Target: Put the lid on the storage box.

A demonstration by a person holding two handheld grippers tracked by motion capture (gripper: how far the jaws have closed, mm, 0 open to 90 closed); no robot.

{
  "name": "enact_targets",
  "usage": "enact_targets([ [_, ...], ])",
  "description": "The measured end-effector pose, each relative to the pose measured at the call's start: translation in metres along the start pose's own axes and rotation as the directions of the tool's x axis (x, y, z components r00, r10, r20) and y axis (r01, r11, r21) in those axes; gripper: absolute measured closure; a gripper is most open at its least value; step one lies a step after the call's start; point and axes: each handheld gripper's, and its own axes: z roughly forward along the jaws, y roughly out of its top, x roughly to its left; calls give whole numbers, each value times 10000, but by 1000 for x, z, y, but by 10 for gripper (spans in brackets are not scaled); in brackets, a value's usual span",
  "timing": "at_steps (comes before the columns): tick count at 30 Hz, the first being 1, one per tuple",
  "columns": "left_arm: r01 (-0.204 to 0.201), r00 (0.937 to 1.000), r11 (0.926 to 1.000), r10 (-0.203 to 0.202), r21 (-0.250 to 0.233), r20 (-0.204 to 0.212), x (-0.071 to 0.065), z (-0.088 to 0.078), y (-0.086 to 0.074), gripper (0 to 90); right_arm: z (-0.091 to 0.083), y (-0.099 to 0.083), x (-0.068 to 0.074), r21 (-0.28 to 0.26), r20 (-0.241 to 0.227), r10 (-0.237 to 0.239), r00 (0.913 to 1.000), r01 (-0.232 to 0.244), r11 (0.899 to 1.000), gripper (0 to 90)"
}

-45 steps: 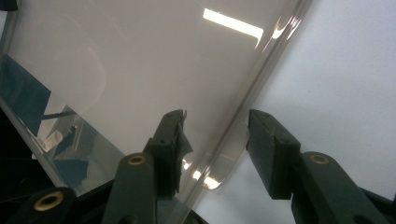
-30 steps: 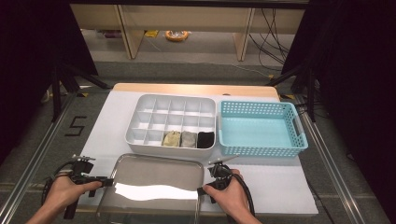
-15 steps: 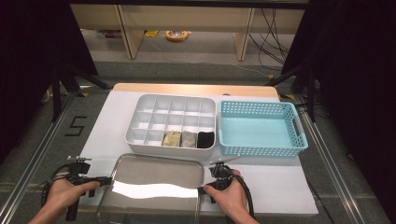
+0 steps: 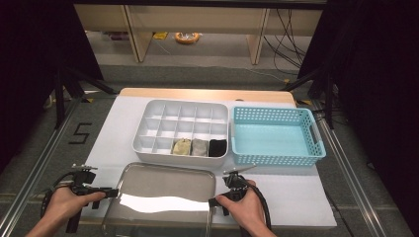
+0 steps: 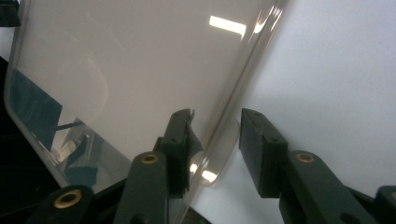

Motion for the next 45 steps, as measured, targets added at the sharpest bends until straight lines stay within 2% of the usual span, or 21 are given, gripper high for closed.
enact_targets([
  [2, -23, 10000, 10000, 23, 5, 29, 1, 0, -1, 601, 2, -1, -4, -326, -17, -408, 9992, 408, 9986, 638],
  [3, -7, 10000, 10000, 7, -28, 31, 1, 0, -1, 603, 1, -2, -3, -189, 234, -20, 9997, 24, 9998, 638],
  [4, -2, 10000, 10000, 2, -15, 9, 1, 0, -1, 608, 1, -2, -4, -242, 269, -154, 9995, 161, 9996, 638],
  [5, 12, 10000, 10000, -12, -22, -12, 1, 0, -2, 614, 1, -3, -5, -186, -24, -276, 9996, 276, 9994, 636],
  [6, 25, 10000, 10000, -25, -48, -26, 0, 0, -2, 619, 0, -3, -4, 34, -71, -228, 9997, 229, 9997, 635],
  [7, 58, 10000, 9999, -58, -96, -41, 0, 1, -2, 631, 0, -2, 0, 62, -148, 310, 9994, -309, 9995, 633],
  [10, 110, 9999, 9999, -110, -44, -102, -2, 2, -1, 661, 2, -1, -3, -308, 10, -226, 9997, 226, 9993, 631],
  [12, -8, 9999, 10000, 8, 21, -127, -3, 1, -1, 669, 2, -1, -2, -233, -33, -100, 9999, 99, 9997, 631],
  [14, -25, 9998, 10000, 25, -12, -195, -4, 2, -1, 664, 4, 0, -4, -159, 64, -379, 9993, 380, 9992, 627],
  [15, 3, 9999, 10000, -4, -51, -149, -4, 2, -1, 664, 4, 0, -2, -145, 158, -101, 9998, 103, 9998, 627],
  [20, 338, 9994, 9991, -338, -240, -22, -1, 2, -4, 681, 4, 0, -4, -215, -142, -98, 9999, 95, 9997, 628],
  [21, 371, 9993, 9990, -372, -241, -39, -1, 2, -4, 682, 4, 0, -6, -309, 20, -238, 9997, 238, 9992, 630],
  [24, 571, 9983, 9977, -575, -368, -93, -2, 2, -5, 686, 3, 0, -6, -103, -84, -102, 9999, 101, 9999, 657],
  [27, 601, 9981, 9976, -604, -350, -81, -2, 1, -5, 690, 4, -1, -3, -280, 156, 45, 9999, -41, 9996, 716],
  [29, 776, 9969, 9961, -779, -411, -77, -2, 2, -6, 695, 5, 0, -7, -532, -15, -381, 9993, 379, 9979, 719],
  [31, 819, 9966, 9955, -823, -471, -66, -1, 1, -6, 699, 4, 0, -5, -334, 141, -27, 9999, 32, 9994, 721],
  [36, 934, 9956, 9940, -937, -575, -14, -1, 0, -8, 705, 4, -2, -5, -448, 173, -47, 9998, 55, 9990, 725],
  [39, 1023, 9947, 9921, -1025, -729, 18, -1, 0, -9, 708, 2, -3, -1, -385, 169, 501, 9986, -494, 9980, 729],
  [41, 979, 9952, 9923, -978, -760, 43, -2, -3, -9, 713, 0, -4, -1, -297, 31, 405, 9992, -404, 9987, 734],
  [42, 892, 9960, 9932, -890, -746, 60, -1, -4, -9, 715, 1, -4, -4, -656, -121, -65, 9999, 56, 9978, 738],
  [45, 862, 9962, 9914, -869, -987, -32, -3, -8, -10, 721, -2, -5, -4, -741, 100, -118, 9999, 126, 9972, 745],
])
